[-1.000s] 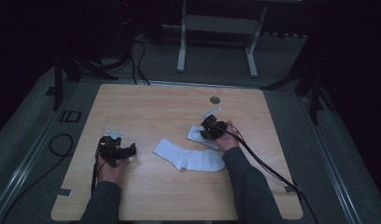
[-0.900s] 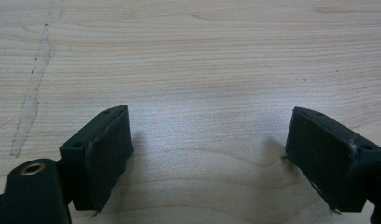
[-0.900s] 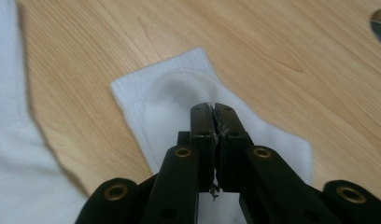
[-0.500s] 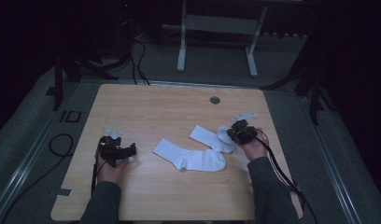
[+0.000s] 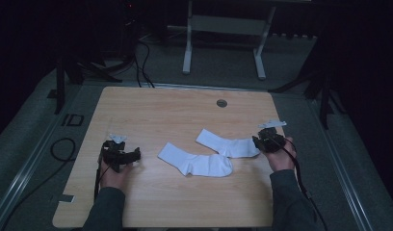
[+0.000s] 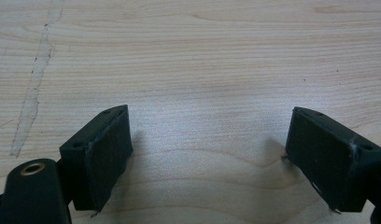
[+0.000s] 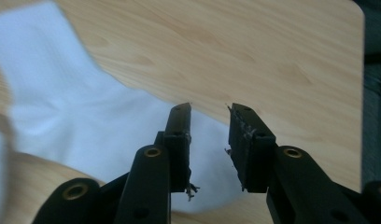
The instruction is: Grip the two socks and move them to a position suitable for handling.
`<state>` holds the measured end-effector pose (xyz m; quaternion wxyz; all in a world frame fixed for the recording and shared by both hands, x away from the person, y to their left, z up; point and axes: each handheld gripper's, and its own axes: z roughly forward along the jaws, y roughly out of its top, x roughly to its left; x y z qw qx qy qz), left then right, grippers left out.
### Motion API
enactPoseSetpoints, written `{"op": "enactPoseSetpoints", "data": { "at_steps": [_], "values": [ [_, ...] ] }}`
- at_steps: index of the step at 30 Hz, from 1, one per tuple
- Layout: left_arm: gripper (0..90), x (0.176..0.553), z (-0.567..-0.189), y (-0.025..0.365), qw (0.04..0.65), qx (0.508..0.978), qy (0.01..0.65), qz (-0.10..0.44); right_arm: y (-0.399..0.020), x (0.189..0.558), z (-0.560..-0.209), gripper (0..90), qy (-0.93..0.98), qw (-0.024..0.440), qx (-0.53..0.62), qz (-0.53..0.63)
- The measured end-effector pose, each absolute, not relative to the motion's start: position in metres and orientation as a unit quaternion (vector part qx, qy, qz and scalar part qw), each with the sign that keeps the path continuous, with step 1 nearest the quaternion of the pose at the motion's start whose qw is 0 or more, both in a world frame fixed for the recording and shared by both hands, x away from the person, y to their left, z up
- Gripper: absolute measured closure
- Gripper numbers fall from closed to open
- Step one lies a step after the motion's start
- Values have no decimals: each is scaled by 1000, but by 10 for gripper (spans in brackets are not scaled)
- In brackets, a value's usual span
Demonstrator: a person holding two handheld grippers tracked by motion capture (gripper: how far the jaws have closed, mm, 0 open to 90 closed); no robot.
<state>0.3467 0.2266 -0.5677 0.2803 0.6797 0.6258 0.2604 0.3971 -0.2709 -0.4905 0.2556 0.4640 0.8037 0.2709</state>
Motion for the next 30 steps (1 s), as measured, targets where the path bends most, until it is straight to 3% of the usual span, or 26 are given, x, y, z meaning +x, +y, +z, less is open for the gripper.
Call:
{"op": "enactPoseSetpoints", "data": {
  "at_steps": [3, 6, 8, 18, 30],
  "values": [
    [145, 347, -568, 227, 280, 680, 626, 260, -258, 400, -493, 699, 819, 245, 443, 270],
    [145, 347, -568, 227, 280, 680, 626, 261, -242, 403, -503, 813, 839, 223, 420, 265],
    [145, 347, -568, 227, 280, 680, 626, 261, -231, 405, -512, 839, 852, 213, 406, 252],
    [145, 347, -568, 227, 281, 679, 626, 260, -232, 401, -539, 842, 873, 211, 397, 186],
    [145, 347, -568, 226, 280, 679, 626, 260, -276, 372, -540, 829, 853, 197, 439, 200]
  ]
}}
